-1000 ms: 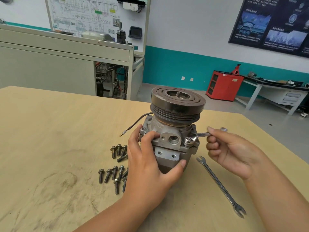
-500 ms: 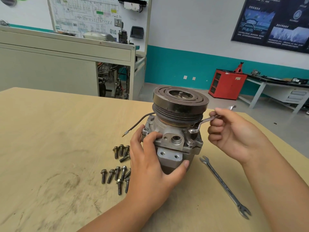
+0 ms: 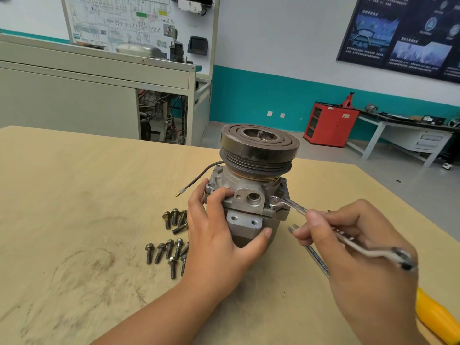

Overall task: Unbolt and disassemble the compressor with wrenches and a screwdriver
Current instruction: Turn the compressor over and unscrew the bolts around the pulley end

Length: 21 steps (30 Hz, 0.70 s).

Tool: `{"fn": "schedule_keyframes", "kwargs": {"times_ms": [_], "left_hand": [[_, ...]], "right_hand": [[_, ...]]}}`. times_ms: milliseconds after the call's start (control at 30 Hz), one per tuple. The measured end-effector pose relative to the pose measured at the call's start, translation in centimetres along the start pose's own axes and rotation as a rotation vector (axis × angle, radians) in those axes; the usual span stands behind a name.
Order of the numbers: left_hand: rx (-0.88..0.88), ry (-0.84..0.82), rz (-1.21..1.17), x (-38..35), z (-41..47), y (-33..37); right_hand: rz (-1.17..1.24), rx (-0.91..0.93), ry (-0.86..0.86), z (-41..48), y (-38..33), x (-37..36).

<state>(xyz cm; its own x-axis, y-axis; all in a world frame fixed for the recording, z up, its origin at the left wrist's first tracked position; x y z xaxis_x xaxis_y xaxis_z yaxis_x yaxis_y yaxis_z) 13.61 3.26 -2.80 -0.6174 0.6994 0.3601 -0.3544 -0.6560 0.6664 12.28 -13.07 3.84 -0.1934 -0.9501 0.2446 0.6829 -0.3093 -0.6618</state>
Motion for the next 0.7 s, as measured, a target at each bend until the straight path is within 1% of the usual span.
{"fn": "schedule_keyframes", "kwargs": {"times_ms": [100, 167, 233, 333, 400, 467, 500, 567, 633, 700], "left_hand": [[-0.004, -0.001, -0.001, 0.0, 0.0, -0.1], [0.002, -0.003, -0.002, 0.0, 0.0, -0.1], [0.007, -0.003, -0.001, 0.0, 0.1, -0.2], [0.009, -0.002, 0.005, 0.1, 0.1, -0.1], [0.008, -0.008, 0.009, 0.1, 0.0, -0.1], [0.009, -0.012, 0.007, 0.0, 0.0, -0.1], [0.01, -0.011, 0.004, 0.0, 0.0, -0.1], [0.014, -0.011, -0.001, 0.0, 0.1, -0.2], [0.018, -0.012, -0.006, -0.1, 0.1, -0.2], [0.017, -0.011, -0.009, -0.1, 0.1, -0.2]], "right_hand": [[-0.057, 0.072, -0.013, -1.1, -0.4, -0.5], [-0.062, 0.039, -0.013, -1.3, -0.5, -0.6], [-0.002, -0.065, -0.018, -0.9, -0.4, -0.4], [0.207, -0.248, -0.078, 0.9, 0.6, 0.6], [0.351, -0.38, -0.194, 2.5, 2.0, 1.0], [0.541, -0.586, -0.311, 3.6, 4.1, 0.5], [0.623, -0.69, -0.35, 4.0, 5.1, 0.1], [0.705, -0.858, -0.405, 4.8, 6.7, -0.8], [0.713, -0.92, -0.427, 5.5, 7.6, -1.8], [0.691, -0.916, -0.404, 6.1, 8.0, -2.9]]}}
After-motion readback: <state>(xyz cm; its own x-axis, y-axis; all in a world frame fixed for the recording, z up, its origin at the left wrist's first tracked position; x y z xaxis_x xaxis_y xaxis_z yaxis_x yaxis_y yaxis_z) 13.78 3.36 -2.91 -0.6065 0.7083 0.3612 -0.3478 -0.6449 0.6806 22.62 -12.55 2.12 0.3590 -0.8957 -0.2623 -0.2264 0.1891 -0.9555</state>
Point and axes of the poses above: each hand's wrist, its own z-axis towards the middle knuckle, its own x-axis out of the back of the hand, y = z × x, the point moved 5 cm from there along z, towards the middle knuckle, and after that the axes turned 4 degrees about -x, right-handed, at the moved point
